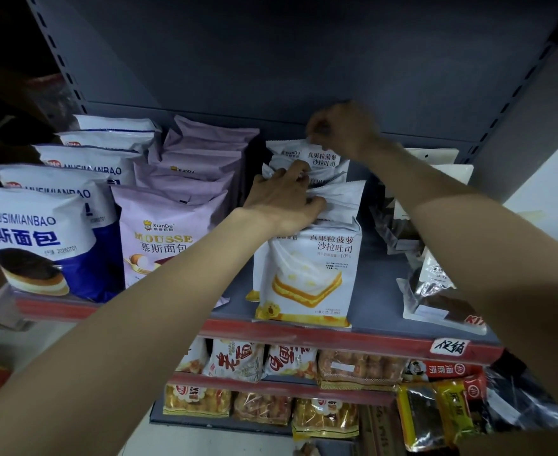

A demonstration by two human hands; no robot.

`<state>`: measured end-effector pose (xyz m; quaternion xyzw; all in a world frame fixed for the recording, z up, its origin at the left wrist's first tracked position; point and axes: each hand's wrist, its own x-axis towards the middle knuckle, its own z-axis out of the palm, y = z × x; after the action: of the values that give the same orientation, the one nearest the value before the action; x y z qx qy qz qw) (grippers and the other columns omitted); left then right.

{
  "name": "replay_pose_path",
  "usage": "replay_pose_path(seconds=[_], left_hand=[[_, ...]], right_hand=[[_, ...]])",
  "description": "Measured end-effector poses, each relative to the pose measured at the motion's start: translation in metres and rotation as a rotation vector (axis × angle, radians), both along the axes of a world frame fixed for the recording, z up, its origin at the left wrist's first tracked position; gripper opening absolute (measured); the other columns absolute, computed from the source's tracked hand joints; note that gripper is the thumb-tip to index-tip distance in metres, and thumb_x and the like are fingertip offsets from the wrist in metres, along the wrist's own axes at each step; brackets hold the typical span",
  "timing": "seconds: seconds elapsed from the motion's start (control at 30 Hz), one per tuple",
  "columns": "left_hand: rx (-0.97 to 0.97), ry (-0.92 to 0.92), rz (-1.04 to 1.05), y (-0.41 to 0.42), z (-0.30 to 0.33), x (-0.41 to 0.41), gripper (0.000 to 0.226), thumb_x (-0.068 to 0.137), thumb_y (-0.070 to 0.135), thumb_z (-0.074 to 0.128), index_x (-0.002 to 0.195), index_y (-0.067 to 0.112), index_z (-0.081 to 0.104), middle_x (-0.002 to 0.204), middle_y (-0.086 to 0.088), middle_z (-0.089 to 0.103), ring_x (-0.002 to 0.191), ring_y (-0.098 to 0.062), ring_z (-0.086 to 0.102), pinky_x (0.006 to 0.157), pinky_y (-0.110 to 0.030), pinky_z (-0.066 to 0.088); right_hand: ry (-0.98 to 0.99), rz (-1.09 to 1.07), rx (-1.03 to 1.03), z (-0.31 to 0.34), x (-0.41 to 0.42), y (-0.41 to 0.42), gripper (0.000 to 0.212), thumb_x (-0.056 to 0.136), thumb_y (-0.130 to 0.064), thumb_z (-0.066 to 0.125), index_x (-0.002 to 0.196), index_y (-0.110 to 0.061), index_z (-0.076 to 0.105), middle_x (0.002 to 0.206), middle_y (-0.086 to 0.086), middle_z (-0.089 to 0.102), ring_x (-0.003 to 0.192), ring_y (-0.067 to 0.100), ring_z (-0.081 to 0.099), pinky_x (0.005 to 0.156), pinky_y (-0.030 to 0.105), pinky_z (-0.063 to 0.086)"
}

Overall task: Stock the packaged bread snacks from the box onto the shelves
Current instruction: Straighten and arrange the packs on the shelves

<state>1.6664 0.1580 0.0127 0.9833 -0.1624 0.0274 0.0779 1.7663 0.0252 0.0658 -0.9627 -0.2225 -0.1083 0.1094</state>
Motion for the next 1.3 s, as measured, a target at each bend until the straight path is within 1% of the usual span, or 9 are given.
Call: replay_pose_path(seconds=[0.13, 0.23, 0.3, 0.37, 0.5, 0.77, 0.83, 1.07, 1.3], left_hand=[[-0.037, 0.0, 0.016, 0.0, -0.001, 0.002, 0.055, 0.094, 0.049, 0.032, 0.133, 0.012, 0.043, 0.151, 0.006, 0.018, 0.131, -0.022, 0.033, 0.095, -0.04, 0.028], [-0.044, 0.014, 0.012, -0.001, -0.001, 0.002, 0.056, 0.093, 0.048, 0.032, 0.136, 0.013, 0.042, 0.153, 0.007, 0.015, 0.134, -0.022, 0.031, 0.1, -0.042, 0.028], [-0.064, 0.022, -0.001, 0.001, -0.001, 0.002, 0.054, 0.094, 0.047, 0.032, 0.135, 0.015, 0.047, 0.154, 0.009, 0.011, 0.136, -0.02, 0.028, 0.102, -0.041, 0.026], [-0.075, 0.032, 0.0, 0.003, -0.001, 0.0, 0.052, 0.095, 0.047, 0.033, 0.133, 0.015, 0.049, 0.154, 0.007, 0.012, 0.136, -0.019, 0.029, 0.101, -0.038, 0.027], [-0.094, 0.053, -0.008, 0.005, 0.002, 0.0, 0.043, 0.098, 0.036, 0.032, 0.13, 0.014, 0.05, 0.138, -0.006, 0.044, 0.127, -0.024, 0.041, 0.099, -0.036, 0.034], [-0.14, 0.043, -0.102, 0.033, 0.017, 0.018, 0.054, 0.086, -0.008, 0.04, 0.126, 0.022, 0.06, 0.135, -0.002, 0.055, 0.118, -0.022, 0.053, 0.089, -0.016, 0.034], [-0.071, -0.006, -0.177, 0.034, 0.015, 0.019, 0.056, 0.086, -0.011, 0.041, 0.13, 0.019, 0.057, 0.137, -0.005, 0.054, 0.119, -0.024, 0.052, 0.09, -0.019, 0.035], [0.315, -0.163, -0.217, 0.027, 0.011, 0.026, 0.055, 0.086, -0.009, 0.047, 0.137, 0.011, 0.043, 0.134, -0.012, 0.051, 0.122, -0.03, 0.046, 0.094, -0.041, 0.043], [0.458, -0.265, -0.144, 0.022, 0.011, 0.029, 0.055, 0.09, -0.006, 0.042, 0.142, 0.01, 0.033, 0.129, -0.014, 0.053, 0.121, -0.03, 0.049, 0.089, -0.041, 0.048]], right_hand=[[0.343, 0.11, 0.035, 0.009, -0.019, -0.024, 0.021, 0.083, -0.03, 0.072, 0.1, -0.019, 0.072, 0.101, -0.003, 0.068, 0.083, 0.001, 0.058, 0.075, 0.001, 0.04], [0.469, 0.068, -0.117, 0.003, -0.017, -0.024, 0.023, 0.085, -0.028, 0.069, 0.107, -0.021, 0.069, 0.11, -0.002, 0.063, 0.095, 0.011, 0.057, 0.084, 0.019, 0.047], [0.506, 0.034, -0.017, -0.003, -0.013, -0.021, 0.013, 0.087, -0.02, 0.067, 0.1, -0.019, 0.067, 0.111, 0.004, 0.062, 0.087, 0.017, 0.061, 0.071, 0.025, 0.057], [0.401, -0.02, 0.097, -0.01, -0.009, -0.017, 0.01, 0.087, -0.014, 0.066, 0.097, -0.015, 0.066, 0.11, 0.011, 0.065, 0.083, 0.025, 0.067, 0.065, 0.027, 0.058], [0.048, -0.18, 0.098, -0.022, 0.002, -0.013, 0.024, 0.087, -0.015, 0.062, 0.109, -0.013, 0.069, 0.117, 0.007, 0.066, 0.106, 0.024, 0.062, 0.085, 0.025, 0.045], [0.189, -0.12, 0.316, -0.032, -0.011, -0.027, 0.034, 0.082, -0.023, 0.071, 0.114, -0.013, 0.066, 0.115, 0.008, 0.065, 0.106, 0.019, 0.06, 0.09, 0.023, 0.045], [0.105, -0.045, 0.291, -0.031, -0.022, -0.036, 0.035, 0.087, -0.024, 0.067, 0.119, -0.012, 0.063, 0.122, 0.009, 0.061, 0.108, 0.02, 0.058, 0.087, 0.017, 0.039], [0.069, 0.098, 0.012, -0.039, -0.044, -0.052, 0.03, 0.088, -0.017, 0.064, 0.118, -0.014, 0.066, 0.137, 0.014, 0.049, 0.129, 0.026, 0.044, 0.11, 0.03, 0.029], [-0.019, -0.176, 0.109, -0.052, -0.044, -0.033, 0.015, 0.088, -0.023, 0.063, 0.101, -0.016, 0.066, 0.12, 0.008, 0.056, 0.103, 0.033, 0.058, 0.082, 0.036, 0.048]])
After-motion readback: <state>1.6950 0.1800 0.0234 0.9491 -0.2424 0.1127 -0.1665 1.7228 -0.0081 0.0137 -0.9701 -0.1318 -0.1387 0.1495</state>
